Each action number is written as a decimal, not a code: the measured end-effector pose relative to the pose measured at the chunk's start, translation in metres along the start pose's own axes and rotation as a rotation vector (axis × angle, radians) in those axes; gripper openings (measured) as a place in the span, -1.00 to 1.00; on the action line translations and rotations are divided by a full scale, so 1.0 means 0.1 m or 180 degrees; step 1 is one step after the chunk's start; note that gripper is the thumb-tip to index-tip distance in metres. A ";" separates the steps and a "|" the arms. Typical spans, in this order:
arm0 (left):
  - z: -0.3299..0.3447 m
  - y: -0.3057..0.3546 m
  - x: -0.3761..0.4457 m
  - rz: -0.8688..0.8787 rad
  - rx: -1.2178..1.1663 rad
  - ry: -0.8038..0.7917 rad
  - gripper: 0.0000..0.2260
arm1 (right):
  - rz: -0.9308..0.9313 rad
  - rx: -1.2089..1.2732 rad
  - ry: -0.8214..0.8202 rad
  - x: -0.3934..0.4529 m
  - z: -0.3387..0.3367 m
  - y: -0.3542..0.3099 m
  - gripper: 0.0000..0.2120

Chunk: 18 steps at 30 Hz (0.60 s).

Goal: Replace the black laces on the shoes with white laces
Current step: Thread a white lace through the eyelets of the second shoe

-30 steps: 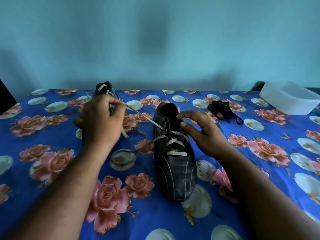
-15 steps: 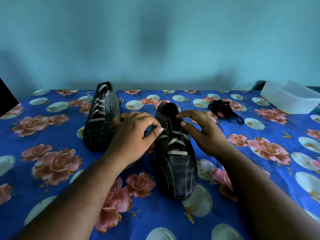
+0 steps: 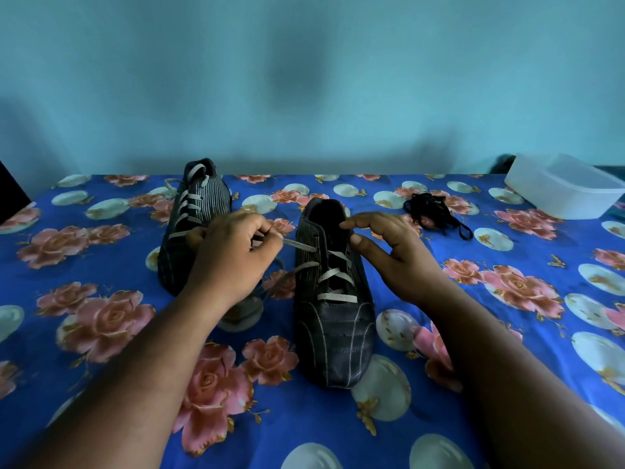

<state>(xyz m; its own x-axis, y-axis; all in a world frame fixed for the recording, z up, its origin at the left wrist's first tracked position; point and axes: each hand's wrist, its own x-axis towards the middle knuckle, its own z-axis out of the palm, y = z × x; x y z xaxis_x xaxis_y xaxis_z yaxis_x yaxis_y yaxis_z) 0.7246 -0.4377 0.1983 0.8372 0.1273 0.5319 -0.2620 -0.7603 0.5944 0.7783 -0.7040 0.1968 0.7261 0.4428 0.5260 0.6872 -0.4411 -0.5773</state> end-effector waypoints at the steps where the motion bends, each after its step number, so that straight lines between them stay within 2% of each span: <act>1: 0.00 0.00 0.00 0.0082 0.0052 -0.0009 -0.82 | -0.0081 -0.0052 0.0075 0.00 -0.02 -0.02 -0.83; 4: -0.01 0.06 -0.02 0.0328 0.0054 -0.0017 -0.83 | -0.0322 0.0054 0.0162 0.00 -0.10 -0.08 -0.93; 8: 0.00 0.17 -0.06 0.0601 0.0036 -0.0227 -0.74 | -0.0364 0.0183 -0.0367 -0.02 -0.17 -0.12 -0.87; 12: 0.02 0.24 -0.11 0.0789 0.0266 -0.0287 -0.73 | -0.0273 0.0121 -0.0502 -0.03 -0.13 -0.11 -0.92; 15: 0.04 0.25 -0.12 0.0711 0.0274 -0.0231 -0.75 | 0.0021 0.0354 -0.0514 -0.03 -0.09 -0.14 -0.95; 18: 0.06 0.23 -0.11 0.0579 0.0034 -0.0308 -0.79 | 0.0528 0.1058 -0.0739 -0.02 -0.09 -0.21 -0.95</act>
<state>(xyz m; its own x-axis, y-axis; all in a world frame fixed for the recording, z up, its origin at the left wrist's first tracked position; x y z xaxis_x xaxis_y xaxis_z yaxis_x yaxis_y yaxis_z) 0.7124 -0.4603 0.2029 0.8189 -0.0743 0.5692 -0.4085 -0.7719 0.4871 0.7622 -0.7029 0.2133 0.7753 0.5677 0.2767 0.4893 -0.2627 -0.8316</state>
